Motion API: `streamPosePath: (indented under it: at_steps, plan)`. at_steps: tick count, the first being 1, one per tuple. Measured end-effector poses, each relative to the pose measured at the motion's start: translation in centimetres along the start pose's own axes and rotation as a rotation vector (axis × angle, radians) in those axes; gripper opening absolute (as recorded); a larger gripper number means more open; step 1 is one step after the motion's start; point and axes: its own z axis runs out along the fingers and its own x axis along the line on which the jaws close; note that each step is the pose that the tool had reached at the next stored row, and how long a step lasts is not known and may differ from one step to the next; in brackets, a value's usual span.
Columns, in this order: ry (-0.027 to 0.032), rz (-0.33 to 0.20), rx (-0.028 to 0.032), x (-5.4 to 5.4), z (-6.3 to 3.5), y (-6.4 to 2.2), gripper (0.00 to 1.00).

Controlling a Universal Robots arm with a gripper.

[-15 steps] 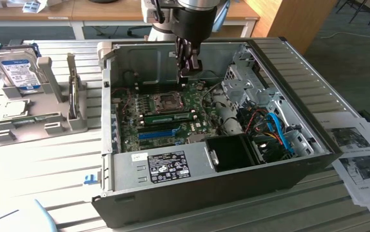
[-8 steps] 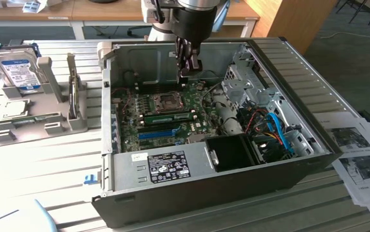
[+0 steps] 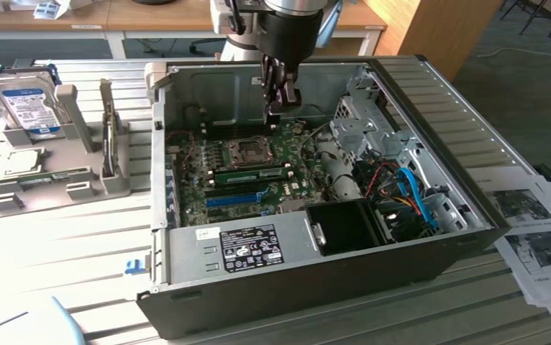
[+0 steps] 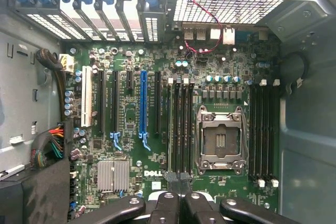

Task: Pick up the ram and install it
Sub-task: 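Press down the ram until it locks into place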

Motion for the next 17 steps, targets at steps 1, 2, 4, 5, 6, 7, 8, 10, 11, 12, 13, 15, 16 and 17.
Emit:
streamPosePath:
  at_steps: [1, 2, 4, 5, 6, 7, 8, 10, 11, 12, 13, 15, 16, 17]
  plan:
    - [0.0, 0.0, 0.0, 0.0, 0.0, 0.0, 0.1]
    - [0.0, 0.0, 0.0, 0.0, 0.0, 0.0, 0.1]
    - [0.0, 0.0, 0.0, 0.0, 0.0, 0.0, 0.1]
    - [0.0001, 0.0, -0.0001, 0.0, 0.0, -0.05, 0.1]
    - [0.0001, 0.0, -0.0001, 0.0, -0.01, -0.19, 0.1]
    - [0.0002, 0.0, -0.0001, 0.0, -0.01, -0.42, 0.1]
    - [0.0001, 0.0, -0.0002, 0.0, -0.02, -0.66, 0.1]
    - [0.0, 0.0, -0.0002, 0.0, -0.02, -1.17, 0.1]
    - [0.0, 0.0, -0.0002, 0.0, -0.03, -1.42, 0.1]
    - [0.0, 0.0, -0.0002, 0.0, -0.03, -1.66, 0.1]
    - [0.0, 0.0, -0.0002, 0.0, -0.03, -1.92, 0.1]
    - [0.0, 0.0, -0.0002, 0.0, -0.04, -2.38, 0.1]
    - [0.0, 0.0, -0.0002, 0.0, -0.05, -2.67, 0.1]
    - [0.0, 0.0, -0.0002, 0.0, -0.05, -2.94, 0.1]
